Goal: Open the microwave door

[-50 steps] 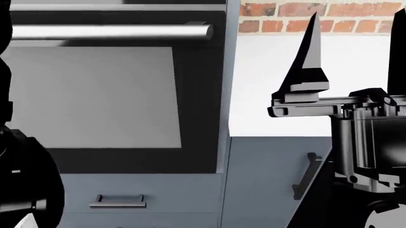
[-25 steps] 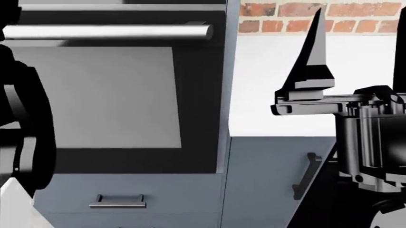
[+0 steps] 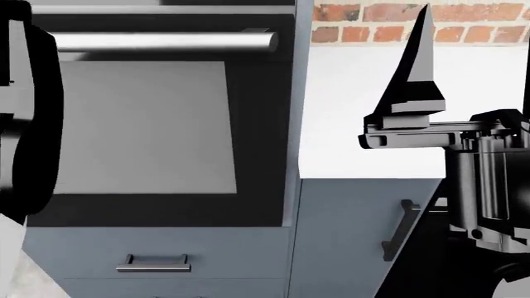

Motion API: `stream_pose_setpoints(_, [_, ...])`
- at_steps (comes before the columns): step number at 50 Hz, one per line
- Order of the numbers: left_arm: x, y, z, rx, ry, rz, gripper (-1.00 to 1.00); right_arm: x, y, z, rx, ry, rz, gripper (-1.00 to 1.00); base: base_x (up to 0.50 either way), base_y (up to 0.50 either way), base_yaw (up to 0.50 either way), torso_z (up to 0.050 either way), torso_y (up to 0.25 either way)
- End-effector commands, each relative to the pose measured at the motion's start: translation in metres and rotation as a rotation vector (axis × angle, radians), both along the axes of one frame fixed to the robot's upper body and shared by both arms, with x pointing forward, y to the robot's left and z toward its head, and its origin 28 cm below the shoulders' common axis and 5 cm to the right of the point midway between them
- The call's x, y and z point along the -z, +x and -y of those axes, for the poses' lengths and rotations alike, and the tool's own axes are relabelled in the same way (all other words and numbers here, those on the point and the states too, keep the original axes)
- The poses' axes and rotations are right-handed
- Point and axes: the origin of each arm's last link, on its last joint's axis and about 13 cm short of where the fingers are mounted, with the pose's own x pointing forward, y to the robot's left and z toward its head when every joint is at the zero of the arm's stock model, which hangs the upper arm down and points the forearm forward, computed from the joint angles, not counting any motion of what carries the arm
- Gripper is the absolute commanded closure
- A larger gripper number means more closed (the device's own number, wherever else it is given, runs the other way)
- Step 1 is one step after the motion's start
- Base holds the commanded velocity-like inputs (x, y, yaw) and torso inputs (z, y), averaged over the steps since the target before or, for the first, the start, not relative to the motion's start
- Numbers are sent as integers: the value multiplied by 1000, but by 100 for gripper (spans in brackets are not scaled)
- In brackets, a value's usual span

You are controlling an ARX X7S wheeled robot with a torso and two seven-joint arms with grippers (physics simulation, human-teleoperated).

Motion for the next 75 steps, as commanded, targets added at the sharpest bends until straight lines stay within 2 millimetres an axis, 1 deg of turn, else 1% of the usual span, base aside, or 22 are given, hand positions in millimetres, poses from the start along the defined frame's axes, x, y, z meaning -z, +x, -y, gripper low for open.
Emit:
stream_pose_setpoints(1, [0, 13, 2, -19, 6, -24, -100, -3, -2, 1, 7, -1, 5, -100, 0, 0, 0, 0, 0])
stream_pose_setpoints(7, [3, 15, 5, -10, 9, -37, -100, -1, -1, 3, 12, -2, 6, -100, 0, 0, 0, 0, 0])
stream_pose_setpoints(15, [9, 18, 6, -10, 16, -58, -100, -4, -3, 2, 16, -4, 9, -100, 0, 0, 0, 0, 0])
stream_pose_setpoints(29, [16, 22, 6, -24, 14, -81, -100, -2, -4, 5, 24, -7, 11, -100, 0, 0, 0, 0, 0])
stream_pose_setpoints(30, [16, 22, 6, -23, 14, -79, 100, -2, -4, 5, 24, -7, 12, -100, 0, 0, 0, 0, 0])
stream_pose_setpoints(42, [12, 20, 6, -7, 1, -55, 100, -3, -5, 4, 27, -10, 11, -100, 0, 0, 0, 0, 0])
stream_pose_setpoints(53, [-1, 12, 4, 28, -42, -40, 100, -7, -5, 2, 19, -9, 13, -100, 0, 0, 0, 0, 0])
stream_pose_setpoints(56, [-3, 4, 4, 46, -50, -39, 100, -6, -5, 2, 17, -7, 13, -100, 0, 0, 0, 0, 5])
stream_pose_setpoints(69, [1, -29, 2, 90, -74, -59, 100, -5, -4, 5, 14, -2, 20, -100, 0, 0, 0, 0, 2])
stream_pose_setpoints(75, [5, -49, 2, 101, -71, -73, 100, -4, -4, 6, 12, 2, 23, -100, 0, 0, 0, 0, 2])
